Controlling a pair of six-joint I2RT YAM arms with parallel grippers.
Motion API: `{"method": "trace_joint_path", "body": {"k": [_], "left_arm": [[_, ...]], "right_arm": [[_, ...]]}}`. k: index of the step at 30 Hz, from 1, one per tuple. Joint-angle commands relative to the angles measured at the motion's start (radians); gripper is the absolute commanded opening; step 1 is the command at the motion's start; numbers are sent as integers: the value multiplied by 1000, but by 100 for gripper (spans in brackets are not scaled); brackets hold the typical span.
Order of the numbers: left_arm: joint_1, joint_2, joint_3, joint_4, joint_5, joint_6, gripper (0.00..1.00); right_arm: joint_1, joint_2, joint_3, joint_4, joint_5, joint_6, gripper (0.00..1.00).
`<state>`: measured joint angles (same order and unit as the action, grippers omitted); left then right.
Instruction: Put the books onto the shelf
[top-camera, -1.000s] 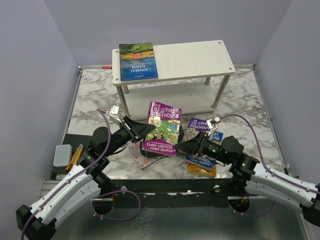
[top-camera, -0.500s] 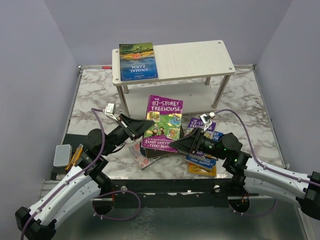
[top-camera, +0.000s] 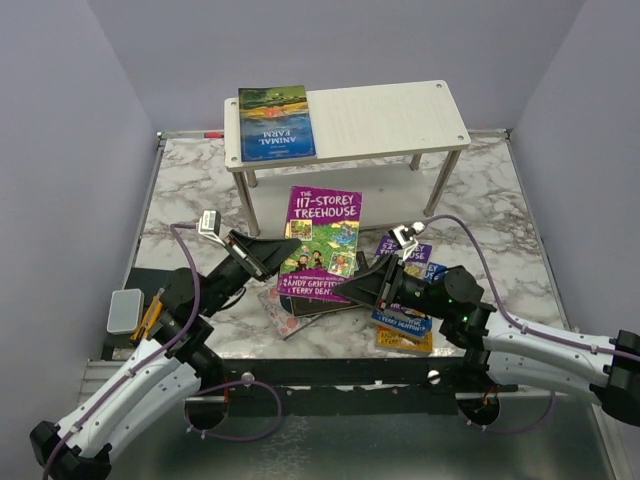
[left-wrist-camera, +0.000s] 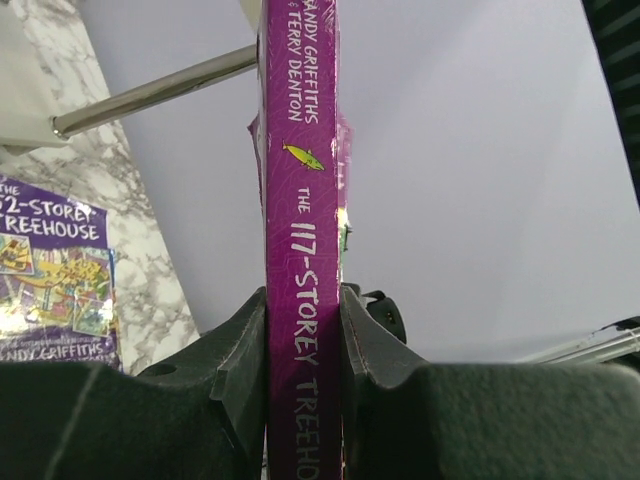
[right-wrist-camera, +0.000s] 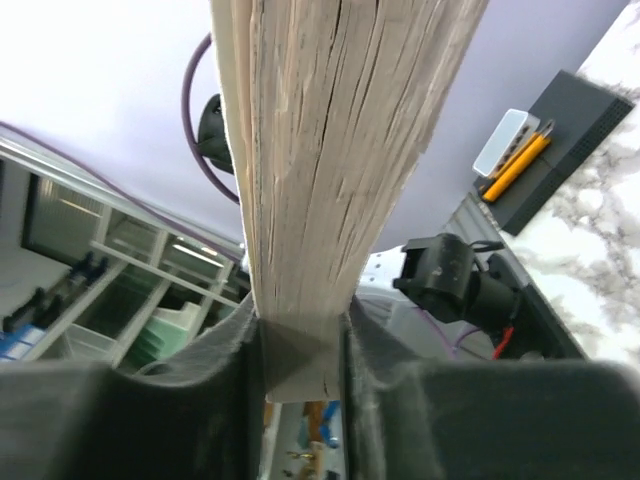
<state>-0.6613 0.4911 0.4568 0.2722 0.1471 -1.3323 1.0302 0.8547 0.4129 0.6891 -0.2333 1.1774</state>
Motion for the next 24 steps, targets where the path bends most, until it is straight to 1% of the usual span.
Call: {"method": "trace_joint_path", "body": {"k": [1, 2, 3, 8, 9, 10, 13, 14, 15, 17, 18, 24], "left_arm": [[-2, -19, -2, 93, -55, -1, 0], [-2, -20, -1, 91, -55, 5, 0], [-2, -19, 3, 77, -53, 13, 0], [-3, -24, 44, -53, -61, 89, 0], [-2, -27, 50, -80, -65, 104, 3], [-3, -32, 56, -106, -71, 120, 13], [-2, -47, 72, -167, -81, 168, 54], [-3, -52, 81, -194, -87, 189, 64], [-2, -56, 91, -220, -94, 211, 71], [-2, -63, 115, -280, -110, 257, 78], [-3, -65, 126, -313, -126, 282, 80], [-2, -88, 173, -478, -203, 434, 87]], "right_arm": [[34, 12, 61, 20, 30, -1, 16], [36, 10, 71, 4, 39, -4, 5], [37, 5, 81, -19, 45, -11, 1], [39, -47, 171, -216, 111, -82, 1], [39, -60, 182, -248, 128, -96, 1], [39, -76, 197, -277, 143, -109, 1], [40, -96, 252, -367, 180, -148, 1], [39, -97, 274, -396, 189, -164, 1], [40, -95, 300, -422, 198, -177, 1], [40, -83, 357, -482, 216, -216, 1], [40, -75, 390, -516, 225, -233, 1], [39, -2, 610, -745, 317, -364, 1]]}}
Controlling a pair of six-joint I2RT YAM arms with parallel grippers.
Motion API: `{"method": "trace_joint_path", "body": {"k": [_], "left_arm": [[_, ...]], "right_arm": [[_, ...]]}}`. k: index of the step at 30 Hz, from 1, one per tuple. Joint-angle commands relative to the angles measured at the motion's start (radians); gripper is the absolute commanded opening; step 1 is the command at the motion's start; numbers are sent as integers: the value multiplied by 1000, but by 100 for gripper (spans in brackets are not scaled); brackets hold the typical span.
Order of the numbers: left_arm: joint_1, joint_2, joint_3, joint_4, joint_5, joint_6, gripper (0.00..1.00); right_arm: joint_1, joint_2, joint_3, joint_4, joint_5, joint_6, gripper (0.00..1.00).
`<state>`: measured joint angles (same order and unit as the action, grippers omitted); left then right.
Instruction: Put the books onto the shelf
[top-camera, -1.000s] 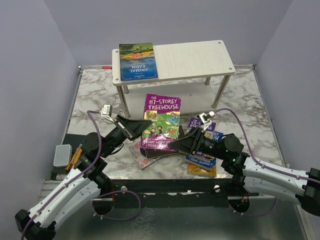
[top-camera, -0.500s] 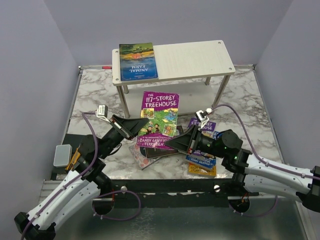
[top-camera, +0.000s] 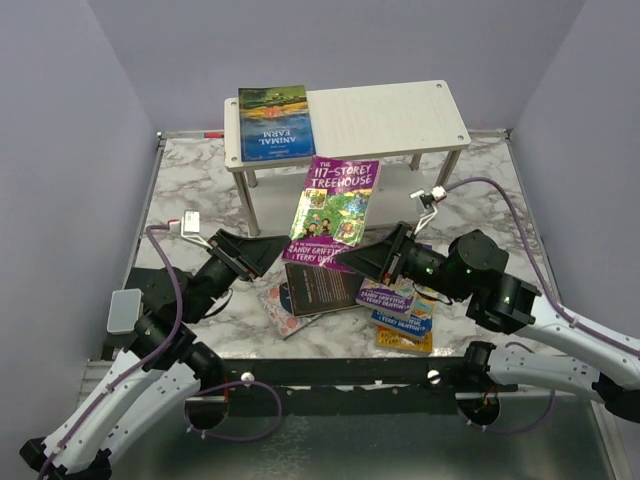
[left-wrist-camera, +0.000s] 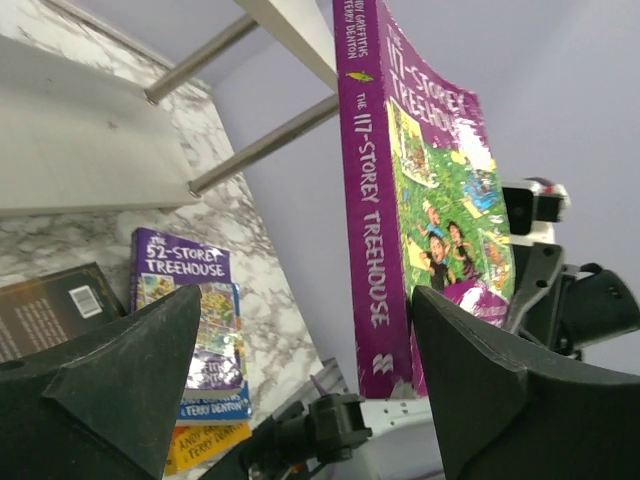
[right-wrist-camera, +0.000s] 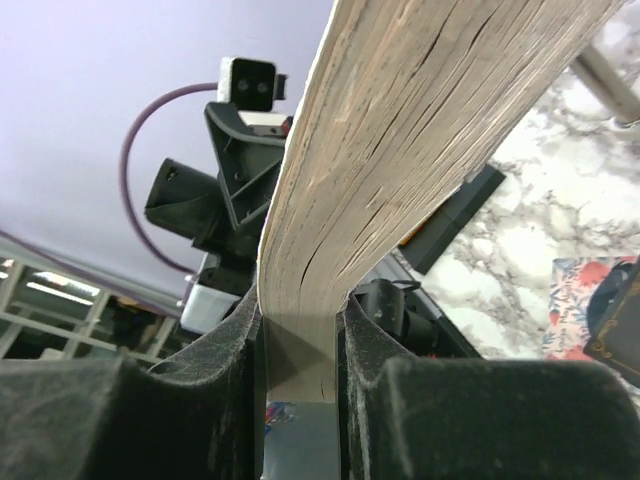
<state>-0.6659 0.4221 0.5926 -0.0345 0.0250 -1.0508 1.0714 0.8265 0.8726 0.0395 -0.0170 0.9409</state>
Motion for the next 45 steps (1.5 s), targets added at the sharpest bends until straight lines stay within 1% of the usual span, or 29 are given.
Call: {"method": "trace_joint_path", "body": {"k": [1, 2, 4, 6, 9, 15, 20, 22, 25, 30, 33, 37, 45], "left_arm": [[3, -19, 40, -189, -86, 168, 88], [2, -18, 43, -208, -90, 181, 88], [2, -7, 50, -239, -95, 205, 94], [3, 9, 64, -261, -90, 231, 95], [3, 37, 90, -317, -86, 278, 96], [3, 91, 148, -418, -97, 362, 97], [3, 107, 147, -427, -70, 415, 99], [2, 115, 137, -427, -70, 426, 99], [2, 125, 120, -423, -60, 443, 99], [3, 124, 86, -401, -26, 473, 99], [3, 121, 72, -374, 27, 480, 99], [3, 120, 63, -363, 50, 483, 99], [3, 123, 50, -342, 74, 479, 99]], "right_arm": [[-2, 46, 192, -125, 111, -148, 1], [-2, 68, 233, -156, 122, -170, 1], [-2, 121, 322, -217, 148, -211, 1], [-2, 170, 403, -270, 197, -253, 1], [-3, 233, 496, -301, 221, -308, 1], [-5, 380, 700, -358, 219, -396, 1], [-26, 501, 859, -385, 181, -434, 1], [-57, 541, 906, -387, 139, -433, 1], [-119, 603, 977, -398, 34, -410, 1], [-223, 710, 1097, -423, -189, -347, 1], [-283, 772, 1150, -420, -332, -301, 1], [-339, 852, 1228, -431, -488, -239, 1], [-399, 993, 1357, -497, -619, -143, 1]]}}
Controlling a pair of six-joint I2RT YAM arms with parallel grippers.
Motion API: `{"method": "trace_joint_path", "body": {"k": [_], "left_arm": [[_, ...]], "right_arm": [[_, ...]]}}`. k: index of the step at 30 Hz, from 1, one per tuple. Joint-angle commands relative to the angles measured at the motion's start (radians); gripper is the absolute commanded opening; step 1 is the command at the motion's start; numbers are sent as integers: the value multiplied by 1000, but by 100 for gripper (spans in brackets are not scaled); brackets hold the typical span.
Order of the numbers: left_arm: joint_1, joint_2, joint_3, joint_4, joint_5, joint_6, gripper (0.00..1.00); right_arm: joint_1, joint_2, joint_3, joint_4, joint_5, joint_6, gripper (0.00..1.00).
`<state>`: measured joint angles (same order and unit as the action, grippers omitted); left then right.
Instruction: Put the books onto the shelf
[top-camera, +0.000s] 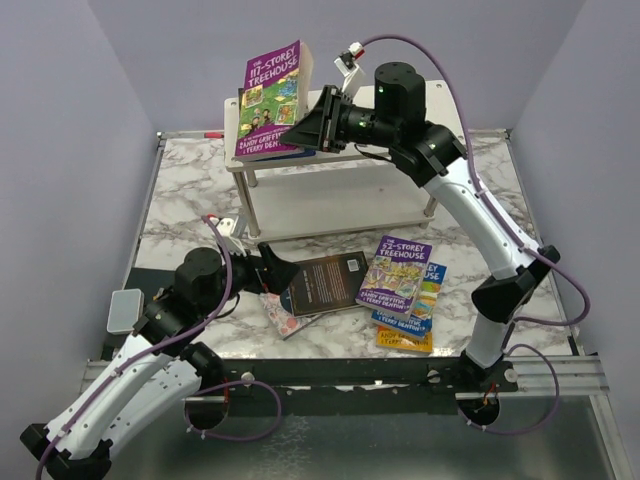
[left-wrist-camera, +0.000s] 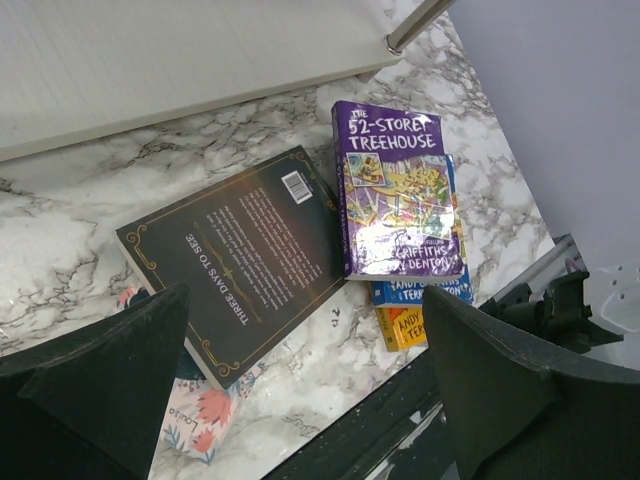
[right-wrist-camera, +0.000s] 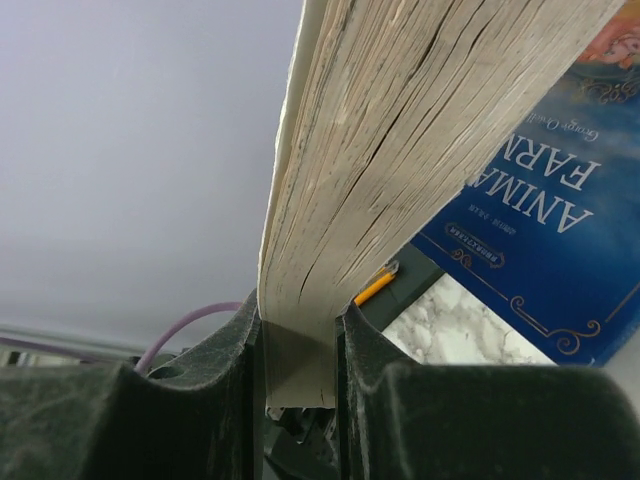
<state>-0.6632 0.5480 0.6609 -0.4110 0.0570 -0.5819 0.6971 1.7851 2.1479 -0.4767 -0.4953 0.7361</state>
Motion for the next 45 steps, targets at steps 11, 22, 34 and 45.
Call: {"method": "trace_joint_path", "body": {"k": [11, 22, 34, 45], "left_arm": [[-1, 4, -19, 37, 44, 13, 99], [0, 11, -20, 38, 40, 14, 99], [0, 13, -19, 37, 34, 14, 99], [0, 14, -20, 38, 35, 14, 99]], "right_arm": [[-104, 162, 135, 38, -305, 185, 7], [-140, 177, 89, 47, -306, 221, 55], [-143, 147, 116, -135, -139, 95, 69], [-143, 113, 186, -274, 64, -21, 74]]}}
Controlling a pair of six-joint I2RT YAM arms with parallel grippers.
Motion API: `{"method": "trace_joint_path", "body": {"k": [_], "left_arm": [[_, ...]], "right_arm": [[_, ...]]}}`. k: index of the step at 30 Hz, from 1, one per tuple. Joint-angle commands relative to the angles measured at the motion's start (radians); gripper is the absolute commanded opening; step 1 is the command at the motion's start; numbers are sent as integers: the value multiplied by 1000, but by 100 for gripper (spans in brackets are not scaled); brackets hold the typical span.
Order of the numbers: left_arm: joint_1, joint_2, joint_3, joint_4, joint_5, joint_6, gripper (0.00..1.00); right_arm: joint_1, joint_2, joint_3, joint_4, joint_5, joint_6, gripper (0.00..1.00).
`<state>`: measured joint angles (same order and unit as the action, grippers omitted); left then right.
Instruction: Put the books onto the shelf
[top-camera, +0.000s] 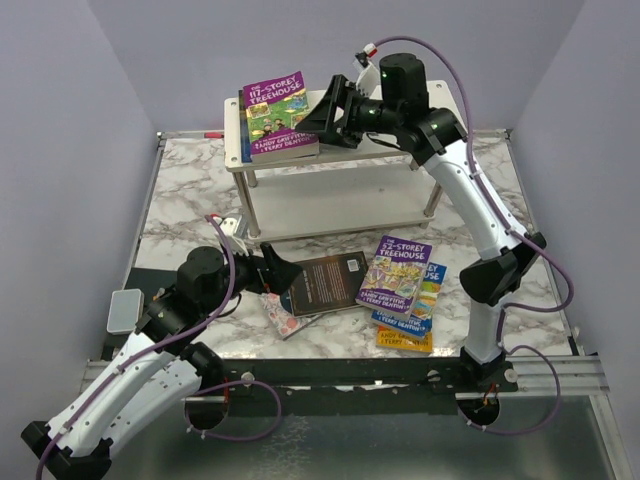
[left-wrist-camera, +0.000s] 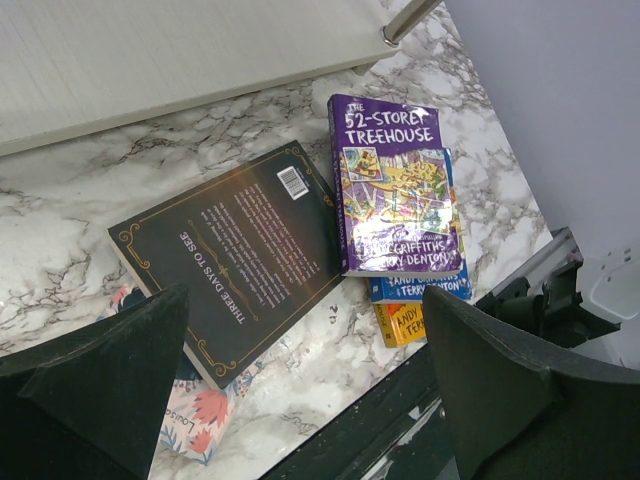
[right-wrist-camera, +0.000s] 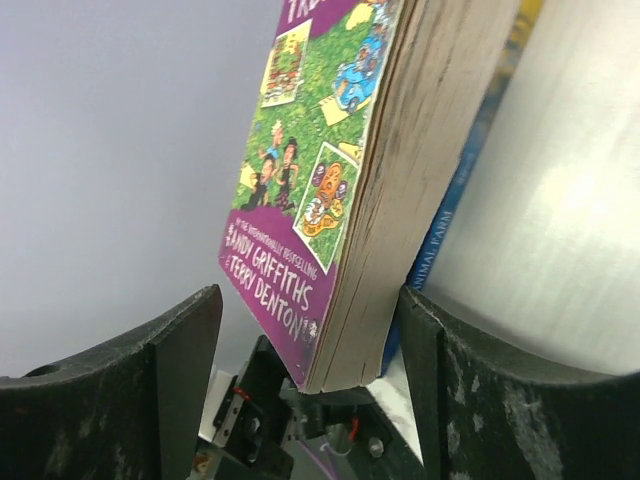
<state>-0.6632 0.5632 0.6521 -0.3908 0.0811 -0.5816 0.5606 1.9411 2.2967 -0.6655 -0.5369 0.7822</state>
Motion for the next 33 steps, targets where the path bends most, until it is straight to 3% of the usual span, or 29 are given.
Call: {"method": "trace_joint_path", "body": {"k": [1, 9, 17, 23, 33], "left_arm": [[-1, -3, -10, 17, 11, 14, 99], [0, -1, -11, 17, 8, 11, 99], [1, 2, -10, 17, 3, 11, 99], [0, 7, -10, 17, 2, 11, 99], [0, 10, -10, 16, 0, 12, 99]], "right_arm": [[-5, -49, 35, -87, 122, -76, 74], [-2, -56, 42, -69, 189, -130, 69], [16, -23, 58, -61, 203, -152, 52], [40, 3, 79, -74, 213, -175, 48], [66, 19, 77, -82, 224, -193, 33]]}}
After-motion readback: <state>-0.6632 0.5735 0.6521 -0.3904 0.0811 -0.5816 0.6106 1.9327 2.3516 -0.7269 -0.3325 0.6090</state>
